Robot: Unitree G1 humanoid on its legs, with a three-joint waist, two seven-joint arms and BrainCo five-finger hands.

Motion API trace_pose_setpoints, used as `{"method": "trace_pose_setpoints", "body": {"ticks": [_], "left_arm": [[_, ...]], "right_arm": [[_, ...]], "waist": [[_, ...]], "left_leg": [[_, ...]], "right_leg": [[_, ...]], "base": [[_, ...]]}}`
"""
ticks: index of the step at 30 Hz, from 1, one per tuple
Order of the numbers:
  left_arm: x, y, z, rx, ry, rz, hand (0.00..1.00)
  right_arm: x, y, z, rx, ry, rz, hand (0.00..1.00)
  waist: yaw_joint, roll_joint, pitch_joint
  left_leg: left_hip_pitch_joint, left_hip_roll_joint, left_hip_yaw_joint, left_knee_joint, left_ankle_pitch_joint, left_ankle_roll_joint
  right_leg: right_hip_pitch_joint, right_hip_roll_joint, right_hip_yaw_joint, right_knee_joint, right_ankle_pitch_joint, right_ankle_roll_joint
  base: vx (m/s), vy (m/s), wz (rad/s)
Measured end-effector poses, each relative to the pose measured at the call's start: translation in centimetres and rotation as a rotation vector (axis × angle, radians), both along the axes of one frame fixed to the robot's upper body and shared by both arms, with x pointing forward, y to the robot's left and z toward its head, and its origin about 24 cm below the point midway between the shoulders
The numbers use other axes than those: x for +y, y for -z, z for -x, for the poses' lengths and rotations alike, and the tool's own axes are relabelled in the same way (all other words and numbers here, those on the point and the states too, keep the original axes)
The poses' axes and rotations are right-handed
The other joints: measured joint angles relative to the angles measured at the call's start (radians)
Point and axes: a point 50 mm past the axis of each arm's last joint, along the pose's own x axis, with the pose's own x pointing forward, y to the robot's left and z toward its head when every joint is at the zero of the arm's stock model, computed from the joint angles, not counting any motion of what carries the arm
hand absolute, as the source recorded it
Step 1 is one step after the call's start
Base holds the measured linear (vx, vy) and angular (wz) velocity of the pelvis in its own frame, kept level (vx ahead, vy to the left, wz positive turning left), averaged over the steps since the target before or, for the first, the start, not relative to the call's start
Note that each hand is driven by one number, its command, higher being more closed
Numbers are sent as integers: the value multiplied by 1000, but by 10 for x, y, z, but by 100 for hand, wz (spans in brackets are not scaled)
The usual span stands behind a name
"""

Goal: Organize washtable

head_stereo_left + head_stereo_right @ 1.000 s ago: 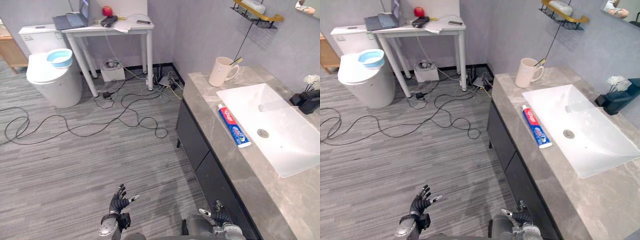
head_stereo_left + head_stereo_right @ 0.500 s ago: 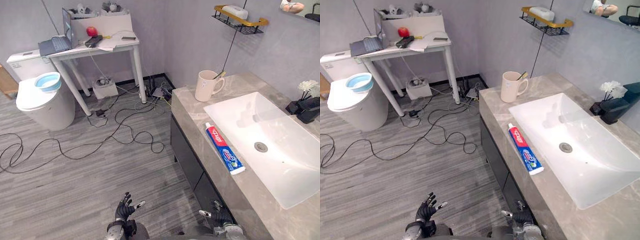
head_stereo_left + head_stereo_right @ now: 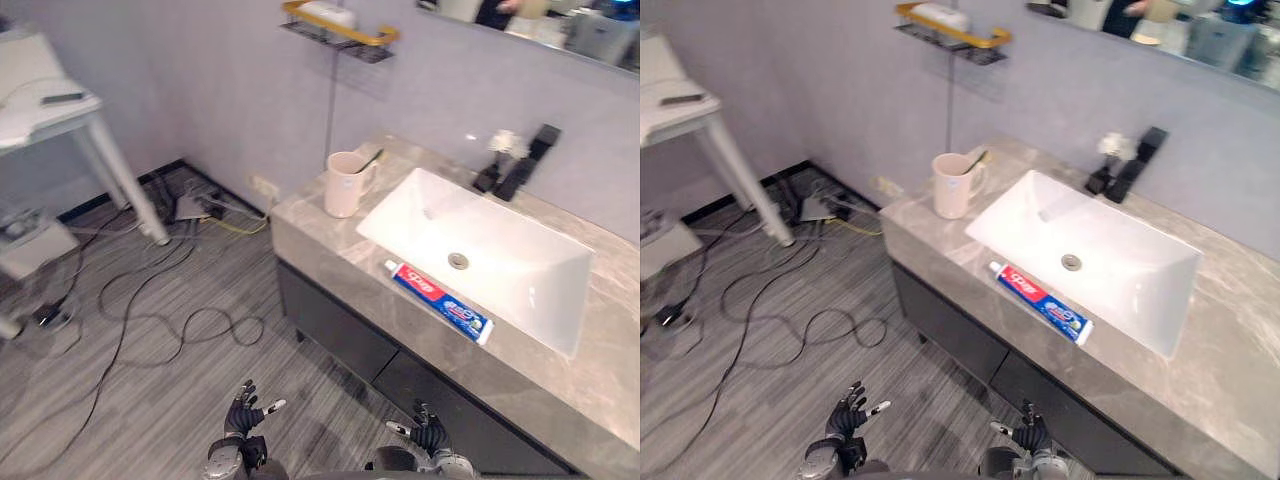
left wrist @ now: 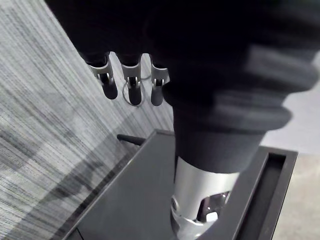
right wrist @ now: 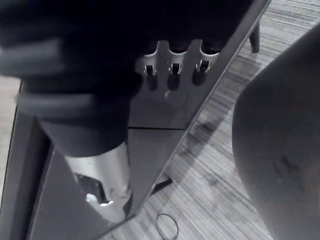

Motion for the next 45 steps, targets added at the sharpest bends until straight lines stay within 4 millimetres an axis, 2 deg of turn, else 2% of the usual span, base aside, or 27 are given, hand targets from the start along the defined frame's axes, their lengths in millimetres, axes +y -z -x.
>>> {"method": "trace_pose_setpoints", "body": {"ticks": [1, 2, 4, 5, 7, 8, 9, 10, 11, 12, 14, 15, 16, 17, 18, 19, 20, 22, 23, 24, 29, 34, 35, 36, 45], "left_arm": [[2, 1, -1, 10, 5, -4, 0], [-1, 2, -2, 17, 20, 0, 0], [-7, 2, -3, 16, 49, 8, 0], [-8, 2, -3, 16, 51, 11, 0], [-8, 2, -4, 10, 63, 18, 0], [-8, 2, -4, 10, 61, 19, 0], [-7, 3, 1, 17, 56, 19, 0], [-7, 4, 7, 31, 50, 20, 0], [-6, 7, 15, 52, 40, 22, 0], [-6, 8, 17, 63, 38, 25, 0], [-6, 7, 18, 63, 34, 26, 0], [-6, 7, 18, 63, 34, 26, 0], [-5, 7, 17, 59, 35, 23, 0], [-7, 7, 17, 59, 38, 26, 0], [-9, 7, 17, 59, 38, 32, 0], [-9, 8, 15, 63, 39, 34, 0], [-6, 6, 11, 49, 40, 26, 0], [0, 5, 9, 48, 43, 7, 0], [0, 5, 9, 48, 43, 7, 0], [4, 7, 15, 67, 38, -3, 0], [5, 12, 22, 106, 34, 0, 0], [6, 13, 24, 116, 39, -5, 0], [6, 13, 24, 117, 40, -4, 0], [9, 18, 29, 156, 41, -12, 0], [9, 18, 29, 159, 39, -13, 0]], "right_arm": [[-4, 0, -7, -2, -12, 16, 0], [-11, -1, -10, -3, -21, 39, 0], [-19, -2, -10, -2, -23, 63, 0], [-20, -2, -9, -2, -23, 68, 0], [-21, -1, -7, 9, -23, 70, 0], [-21, 1, -5, 19, -23, 68, 0], [-20, 1, -4, 20, -25, 67, 0], [-20, 1, -2, 22, -28, 68, 0], [-20, 1, -2, 20, -28, 69, 0], [-18, 0, -4, 11, -28, 64, 0], [-22, -2, -7, 4, -16, 74, 0], [-23, -2, -7, 3, -15, 75, 0], [-23, -2, -7, 4, -14, 75, 0], [-24, -1, -5, 7, -13, 78, 0], [-29, -2, -4, 11, -14, 90, 0], [-27, 1, -2, 25, 11, 74, 0], [-23, 2, 0, 26, 11, 59, 0], [-18, 5, 8, 47, 18, 44, 0], [-18, 5, 8, 47, 18, 44, 0], [-15, 6, 10, 54, 19, 35, 0], [-18, 9, 15, 84, 38, 36, 0], [-22, 11, 18, 102, 48, 43, 0], [-23, 12, 18, 106, 47, 43, 0], [-35, 17, 29, 163, 46, 74, 0], [-37, 20, 36, 189, 83, 57, 0]], "waist": [[-17, 11, 7], [-42, 40, 24], [-44, 73, 32], [-45, 79, 30], [-42, 77, 30], [-35, 79, 32], [-28, 85, 34], [-17, 93, 37], [-1, 85, 41], [12, 88, 41], [13, 84, 43], [13, 81, 45], [15, 75, 49], [13, 86, 45], [11, 107, 42], [9, 98, 45], [11, 59, 44], [14, 34, 31], [14, 34, 31], [13, 8, 11], [13, 17, 5], [13, 18, 3], [12, 18, 2], [10, 19, -7], [10, 17, -9]], "left_leg": [[5, 1, -1, -29, 20, -5], [18, 0, -11, -53, 39, -11], [42, 12, -19, -55, 45, -20], [43, 19, -24, -41, 48, -24], [11, 59, -56, 95, 51, -31], [-27, 106, -67, 238, 53, -34], [-54, 142, -74, 349, 67, -55], [-76, 178, -99, 450, 98, -62], [-128, 209, -138, 583, 140, -57], [-145, 208, -168, 609, 114, -50], [-206, 152, -261, 524, 8, -42], [-215, 131, -285, 473, 0, -47], [-215, 79, -350, 328, 5, -55], [-196, 38, -441, 140, 51, -93], [-193, 34, -490, 62, 122, -93], [-170, 14, -490, 52, 138, -65], [-145, -8, -476, 11, 146, -51], [-127, -39, -457, -38, 158, -34], [-127, -39, -457, -38, 158, -34], [-95, -74, -451, -87, 169, -17], [-40, -105, -447, -134, 179, -5], [-10, -103, -457, -184, 212, -8], [0, -103, -459, -206, 228, -10], [54, -112, -526, -364, 341, -8], [52, -111, -525, -365, 341, -8]], "right_leg": [[15, 13, -29, -43, 25, -22], [38, 33, -24, -88, 46, -29], [79, 62, -12, -153, 64, -31], [94, 70, -8, -173, 69, -30], [157, 94, 0, -251, 89, -31], [195, 118, 13, -307, 103, -36], [226, 145, 33, -337, 110, -43], [256, 168, 64, -359, 113, -49], [284, 179, 117, -377, 112, -58], [288, 180, 143, -377, 107, -67], [290, 165, 226, -370, 114, -58], [291, 157, 245, -368, 114, -56], [293, 140, 284, -366, 114, -51], [293, 141, 312, -369, 113, -32], [295, 154, 325, -374, 111, -18], [313, 143, 341, -377, 107, 0], [318, 111, 336, -381, 97, 17], [311, 77, 336, -379, 87, 32], [311, 77, 336, -379, 87, 32], [312, 46, 338, -376, 78, 47], [350, 26, 334, -388, 78, 47], [363, 31, 326, -394, 78, 47], [363, 33, 324, -394, 78, 47], [358, 39, 305, -400, 86, 61], [357, 40, 304, -405, 86, 61]], "base": [[90, -42, -55], [92, -50, -36], [94, -40, -30], [143, -71, -27], [99, -99, -11], [44, -101, -35], [58, -101, -64], [114, -36, -100], [170, 27, -110], [177, 63, -127], [190, 98, -114], [183, 151, -107], [133, 181, -105], [117, 198, -96], [121, 232, -68], [125, 214, -29], [132, 182, -13], [106, 105, 2], [147, 125, -5], [126, 97, -6], [90, 64, -1], [7, -20, 5], [-44, -53, 3], [-34, -33, 1], [0, 0, 0]]}}
